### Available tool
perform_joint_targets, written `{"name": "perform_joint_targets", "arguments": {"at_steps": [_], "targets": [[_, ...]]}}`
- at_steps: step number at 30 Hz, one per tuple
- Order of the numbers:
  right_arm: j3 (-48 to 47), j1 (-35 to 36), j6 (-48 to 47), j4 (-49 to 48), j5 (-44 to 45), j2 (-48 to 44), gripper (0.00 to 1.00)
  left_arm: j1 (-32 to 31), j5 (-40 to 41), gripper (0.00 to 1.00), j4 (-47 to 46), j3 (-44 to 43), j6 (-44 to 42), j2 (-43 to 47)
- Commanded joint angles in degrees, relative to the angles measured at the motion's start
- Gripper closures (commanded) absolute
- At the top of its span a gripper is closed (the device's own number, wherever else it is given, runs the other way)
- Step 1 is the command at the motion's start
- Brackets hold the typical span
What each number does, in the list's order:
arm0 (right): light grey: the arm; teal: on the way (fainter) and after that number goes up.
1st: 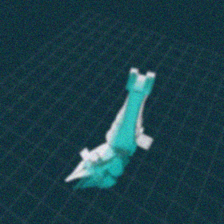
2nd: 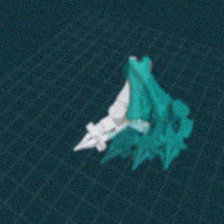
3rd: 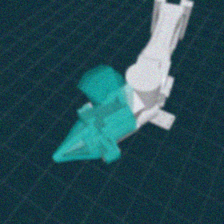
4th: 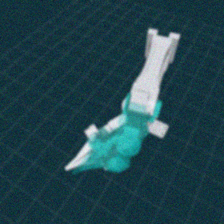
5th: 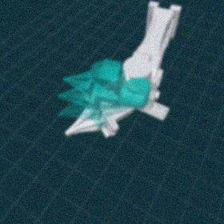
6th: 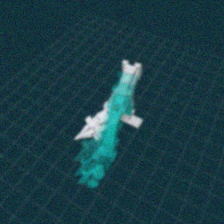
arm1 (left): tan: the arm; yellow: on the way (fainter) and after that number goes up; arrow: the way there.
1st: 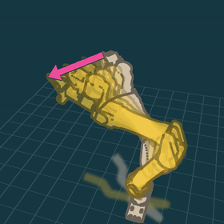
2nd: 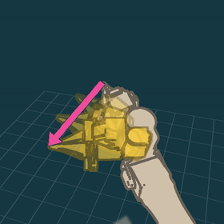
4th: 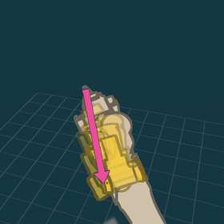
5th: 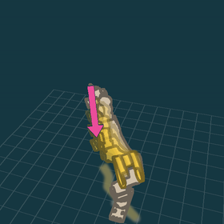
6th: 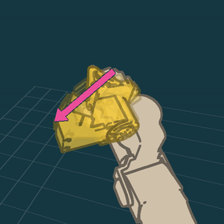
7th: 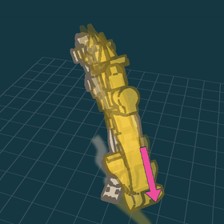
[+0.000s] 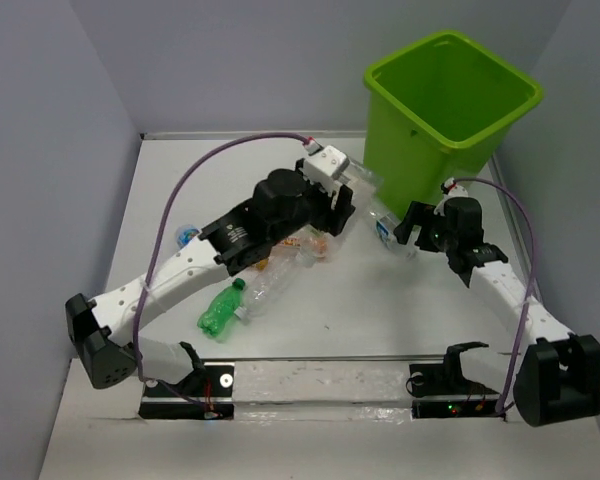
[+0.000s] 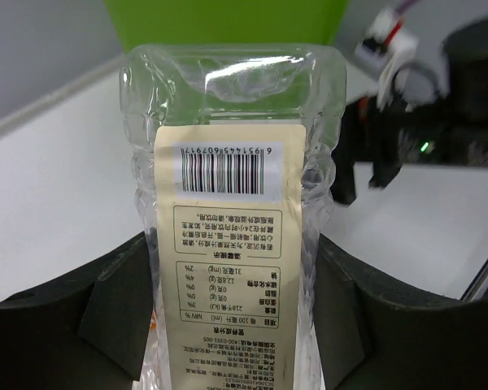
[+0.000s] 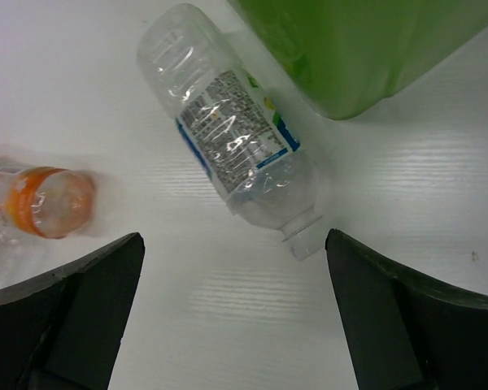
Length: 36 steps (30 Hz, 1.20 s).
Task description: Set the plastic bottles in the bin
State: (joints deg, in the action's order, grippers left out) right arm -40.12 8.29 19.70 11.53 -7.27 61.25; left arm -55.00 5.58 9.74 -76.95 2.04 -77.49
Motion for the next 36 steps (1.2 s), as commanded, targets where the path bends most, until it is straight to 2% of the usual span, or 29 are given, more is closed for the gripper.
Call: {"name": "perform_joint_targets", "arguments": {"at_steps": [1,8,14,20,22,25,26,28,29,31,36], "targets": [[-0.5,0.3,-2.6,-10.2,2.9,7.7,0.01,2.6,-1.3,0.78,-9.3,-4.4,2.8,4.7],[-1.6,0.3,-3.4,-13.8,1.9,16.0,0.0,6.8,-3.6,0.78,-14.1,-17.6,5.0,0.3],[-2.1,0.3,-1.6,-18.1,-0.2,21.7,0.0,7.5,-3.6,0.78,-17.9,-30.6,6.0,-7.3],[-3.1,2.9,-1.1,-19.9,0.7,26.3,0.01,7.9,-3.1,0.78,-22.9,-38.6,8.9,-13.9],[-2.0,4.0,0.1,-20.6,1.6,26.5,0.05,8.1,-2.8,0.78,-25.9,-40.7,9.9,-15.4],[-0.2,6.9,2.1,-22.2,3.9,26.3,0.24,8.1,-1.7,0.78,-30.9,-42.9,11.7,-18.6],[1.1,8.4,2.5,-22.6,5.4,25.7,0.39,8.1,-1.0,0.78,-31.7,-44.0,12.1,-20.7],[3.6,9.7,4.5,-23.1,6.5,23.7,0.61,8.1,0.4,0.78,-33.6,-48.2,12.5,-24.6],[4.5,10.9,5.0,-23.9,6.9,22.9,0.65,8.1,0.9,0.78,-35.4,-50.6,12.6,-25.9],[6.2,12.4,6.0,-23.9,6.9,20.8,0.7,8.1,2.7,0.78,-36.8,-53.6,12.4,-28.7],[11.1,16.2,8.1,-22.6,6.0,12.6,0.71,8.2,5.7,0.78,-42.3,-63.3,13.8,-40.1]]}}
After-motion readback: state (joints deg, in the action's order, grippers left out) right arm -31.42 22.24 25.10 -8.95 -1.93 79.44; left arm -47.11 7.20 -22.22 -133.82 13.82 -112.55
